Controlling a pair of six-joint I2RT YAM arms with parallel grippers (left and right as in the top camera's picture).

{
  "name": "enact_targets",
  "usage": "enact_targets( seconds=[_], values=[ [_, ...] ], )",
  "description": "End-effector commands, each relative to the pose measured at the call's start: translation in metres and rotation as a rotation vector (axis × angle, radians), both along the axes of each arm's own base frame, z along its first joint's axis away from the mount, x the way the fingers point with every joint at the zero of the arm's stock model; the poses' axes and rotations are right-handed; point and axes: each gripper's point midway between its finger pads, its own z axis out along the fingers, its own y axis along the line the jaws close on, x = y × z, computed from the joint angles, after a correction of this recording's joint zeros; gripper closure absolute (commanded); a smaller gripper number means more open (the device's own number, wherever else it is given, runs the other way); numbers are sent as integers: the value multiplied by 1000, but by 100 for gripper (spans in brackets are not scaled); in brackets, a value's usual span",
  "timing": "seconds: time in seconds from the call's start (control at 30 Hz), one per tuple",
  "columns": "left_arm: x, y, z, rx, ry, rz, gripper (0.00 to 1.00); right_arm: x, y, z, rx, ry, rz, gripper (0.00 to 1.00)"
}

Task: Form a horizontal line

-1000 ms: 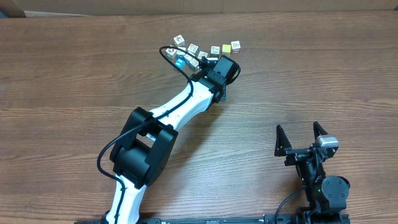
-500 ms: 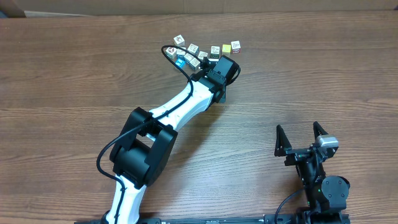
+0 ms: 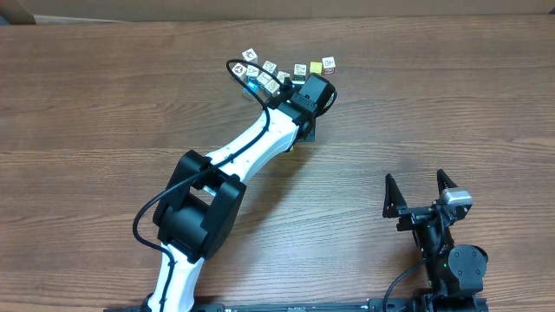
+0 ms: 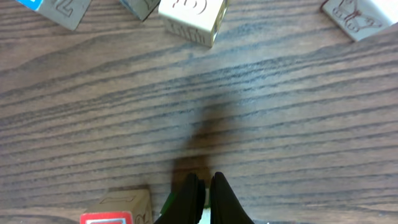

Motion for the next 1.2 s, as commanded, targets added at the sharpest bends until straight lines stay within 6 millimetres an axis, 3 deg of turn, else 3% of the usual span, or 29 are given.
enact_targets(
  seconds=[0.0, 0.33, 0.4, 0.53, 1.17],
  values=[
    [11, -5, 26, -35, -54, -13, 96, 0, -3, -2, -7, -2, -14, 0],
    [0, -32, 28, -102, -27, -73, 95, 0, -3, -2, -7, -2, -14, 0],
    [-4, -38, 27, -125, -9, -88, 91, 0, -3, -2, -7, -2, -14, 0],
    [-9, -45, 25, -163, 20, -103, 96, 0, -3, -2, -7, -2, -14, 0],
    [-25, -25, -7, -134, 105, 79, 96, 0, -3, -2, -7, -2, -14, 0]
  ],
)
